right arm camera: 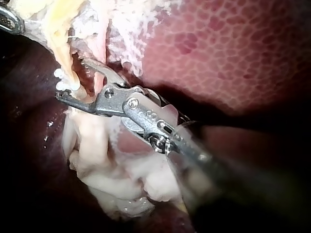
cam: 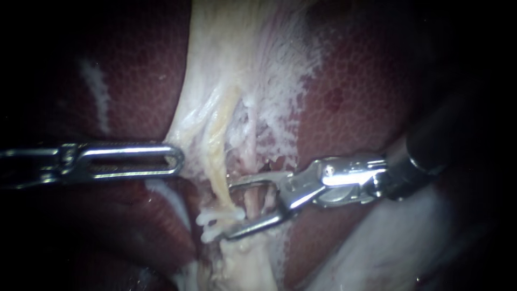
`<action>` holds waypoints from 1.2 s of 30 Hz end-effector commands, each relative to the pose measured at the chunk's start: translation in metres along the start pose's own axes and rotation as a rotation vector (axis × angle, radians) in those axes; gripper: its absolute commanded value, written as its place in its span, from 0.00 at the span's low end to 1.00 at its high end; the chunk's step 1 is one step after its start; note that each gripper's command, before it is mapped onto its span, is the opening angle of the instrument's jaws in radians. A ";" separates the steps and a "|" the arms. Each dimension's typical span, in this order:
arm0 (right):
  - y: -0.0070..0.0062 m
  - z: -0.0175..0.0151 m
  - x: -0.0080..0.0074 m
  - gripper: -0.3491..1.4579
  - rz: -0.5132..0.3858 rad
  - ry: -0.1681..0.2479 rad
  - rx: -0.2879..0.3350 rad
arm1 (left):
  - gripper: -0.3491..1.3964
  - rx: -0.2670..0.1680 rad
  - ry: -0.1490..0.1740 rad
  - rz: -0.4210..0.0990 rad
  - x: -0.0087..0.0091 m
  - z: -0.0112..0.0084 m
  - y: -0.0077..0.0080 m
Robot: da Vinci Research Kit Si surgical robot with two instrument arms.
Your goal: Going back second clip left tube
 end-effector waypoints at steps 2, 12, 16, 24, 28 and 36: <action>-0.0007 -0.0010 0.0000 0.52 -0.002 0.000 0.004 | 0.00 0.000 0.000 0.000 0.0000 0.0000 0.0000; -0.0022 -0.0078 0.0023 0.52 -0.008 0.002 -0.049 | 0.00 0.001 0.001 0.001 0.0001 0.0000 0.0002; -0.0025 -0.0105 0.0036 0.52 -0.032 0.000 -0.073 | 0.00 0.002 0.001 0.002 0.0002 0.0001 0.0005; -0.0039 -0.0139 0.0062 0.52 -0.061 -0.003 -0.092 | 0.00 0.002 0.001 0.002 0.0003 0.0002 0.0008; -0.0042 -0.0140 0.0068 0.52 -0.064 0.003 -0.090 | 0.00 0.002 0.000 0.003 0.0004 0.0002 0.0009; -0.0042 -0.0140 0.0068 0.52 -0.065 0.004 -0.087 | 0.00 -0.001 -0.001 0.003 0.0004 0.0010 0.0013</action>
